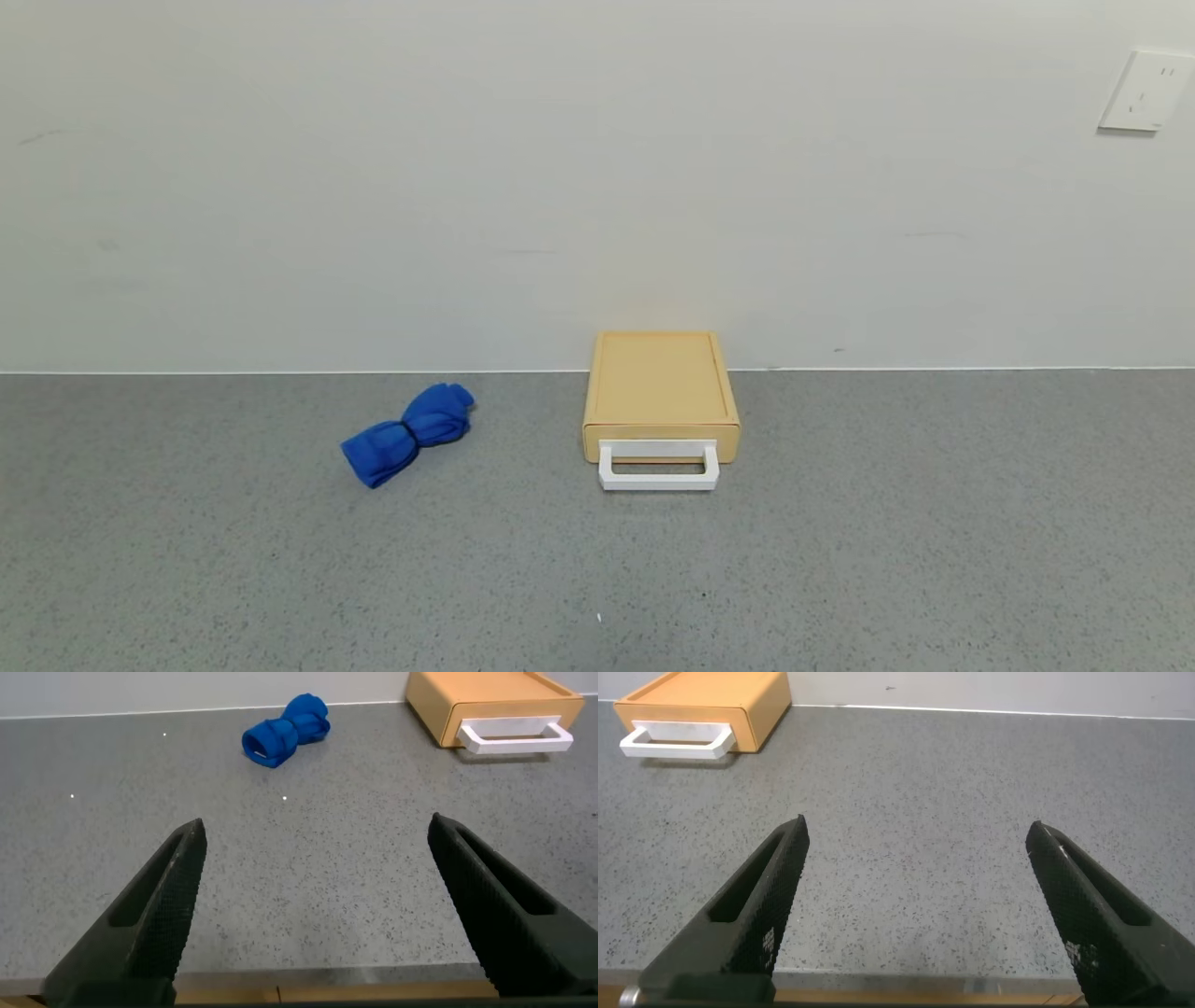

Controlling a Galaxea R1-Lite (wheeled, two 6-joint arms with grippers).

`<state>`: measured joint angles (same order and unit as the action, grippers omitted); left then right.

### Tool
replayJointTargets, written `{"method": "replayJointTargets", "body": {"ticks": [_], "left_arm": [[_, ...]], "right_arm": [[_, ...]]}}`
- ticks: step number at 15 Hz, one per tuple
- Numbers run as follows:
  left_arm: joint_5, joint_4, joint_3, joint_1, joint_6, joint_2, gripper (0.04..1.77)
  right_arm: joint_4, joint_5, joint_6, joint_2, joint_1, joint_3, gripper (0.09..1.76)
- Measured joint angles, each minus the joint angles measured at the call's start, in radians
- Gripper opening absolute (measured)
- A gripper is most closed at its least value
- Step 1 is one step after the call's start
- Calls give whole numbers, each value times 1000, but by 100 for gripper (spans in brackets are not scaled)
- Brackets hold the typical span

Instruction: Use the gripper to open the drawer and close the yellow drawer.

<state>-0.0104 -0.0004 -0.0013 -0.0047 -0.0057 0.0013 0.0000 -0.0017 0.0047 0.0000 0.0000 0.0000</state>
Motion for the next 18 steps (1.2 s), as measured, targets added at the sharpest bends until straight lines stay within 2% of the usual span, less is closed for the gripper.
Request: {"method": "replayJointTargets", "body": {"ticks": [18], "left_arm": [[-3,0,1,0,5,0,172]], "right_arm": [[3,0,-1,0,0,0,171]]}}
